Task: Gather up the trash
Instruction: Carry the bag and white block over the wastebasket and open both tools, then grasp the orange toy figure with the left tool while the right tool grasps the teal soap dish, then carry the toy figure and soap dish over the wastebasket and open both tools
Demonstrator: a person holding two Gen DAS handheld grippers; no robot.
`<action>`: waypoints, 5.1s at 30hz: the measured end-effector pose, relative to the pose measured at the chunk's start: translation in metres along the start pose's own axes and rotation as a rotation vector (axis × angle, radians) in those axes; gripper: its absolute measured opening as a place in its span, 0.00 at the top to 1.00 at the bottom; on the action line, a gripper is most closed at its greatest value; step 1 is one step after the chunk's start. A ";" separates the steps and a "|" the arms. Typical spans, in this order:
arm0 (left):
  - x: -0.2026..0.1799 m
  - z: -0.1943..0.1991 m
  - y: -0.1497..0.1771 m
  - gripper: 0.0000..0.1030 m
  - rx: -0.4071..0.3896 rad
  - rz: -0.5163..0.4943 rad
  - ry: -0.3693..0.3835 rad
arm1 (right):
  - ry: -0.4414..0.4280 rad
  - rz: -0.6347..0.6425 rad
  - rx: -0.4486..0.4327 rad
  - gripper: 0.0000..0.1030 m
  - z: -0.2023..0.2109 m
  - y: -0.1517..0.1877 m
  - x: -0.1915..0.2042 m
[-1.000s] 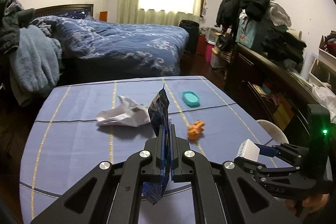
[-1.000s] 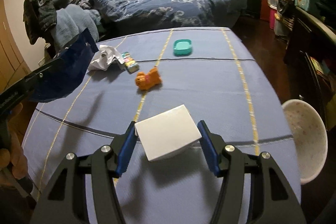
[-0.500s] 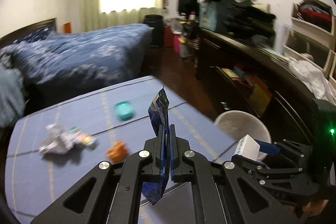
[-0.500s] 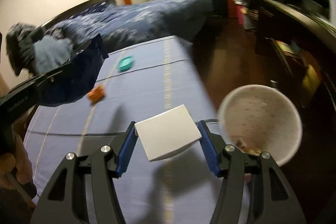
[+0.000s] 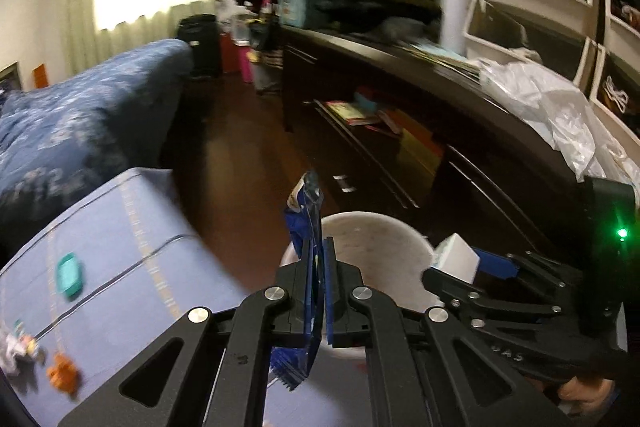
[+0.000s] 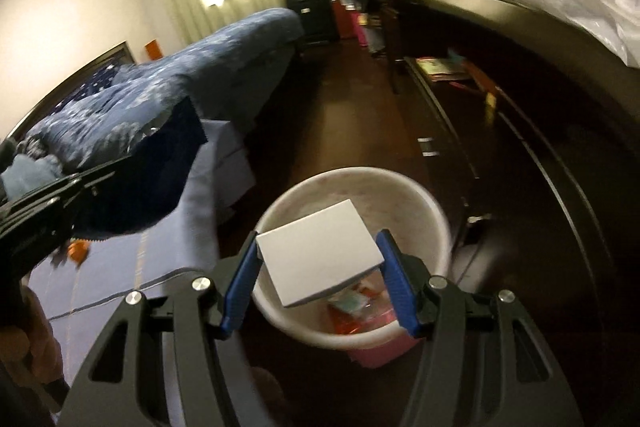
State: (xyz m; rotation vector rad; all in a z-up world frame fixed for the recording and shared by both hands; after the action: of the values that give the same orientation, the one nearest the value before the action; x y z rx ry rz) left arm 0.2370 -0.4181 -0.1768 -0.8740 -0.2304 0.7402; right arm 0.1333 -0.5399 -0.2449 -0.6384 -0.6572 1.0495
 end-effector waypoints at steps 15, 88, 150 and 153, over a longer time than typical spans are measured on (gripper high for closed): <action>-0.004 -0.048 -0.015 0.25 0.019 0.070 0.054 | 0.051 0.020 0.023 0.33 -0.053 0.002 -0.019; 0.292 0.170 0.144 0.67 -0.038 0.579 -0.482 | -0.198 0.456 0.187 0.60 -0.116 -0.038 0.350; 0.021 -0.004 0.004 0.66 0.048 0.026 -0.182 | 0.040 -0.037 0.026 0.60 -0.001 0.013 0.006; 0.011 -0.024 -0.001 0.67 0.073 0.020 -0.157 | 0.052 -0.055 0.027 0.60 -0.008 0.015 -0.006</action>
State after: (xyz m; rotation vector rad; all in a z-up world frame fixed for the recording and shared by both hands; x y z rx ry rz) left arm 0.2571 -0.4254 -0.1924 -0.7510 -0.3324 0.8319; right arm 0.1287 -0.5417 -0.2624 -0.6185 -0.6113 0.9858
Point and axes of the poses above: each gripper's, at about its wrist camera, not at the fingertips, and z roughly against the way its jaws point, x to its left, y to its underside, the point moved 5 cm from there along -z, roughly the way its jaws point, and after that the axes turned 5 degrees about z, right-handed, at the moved point
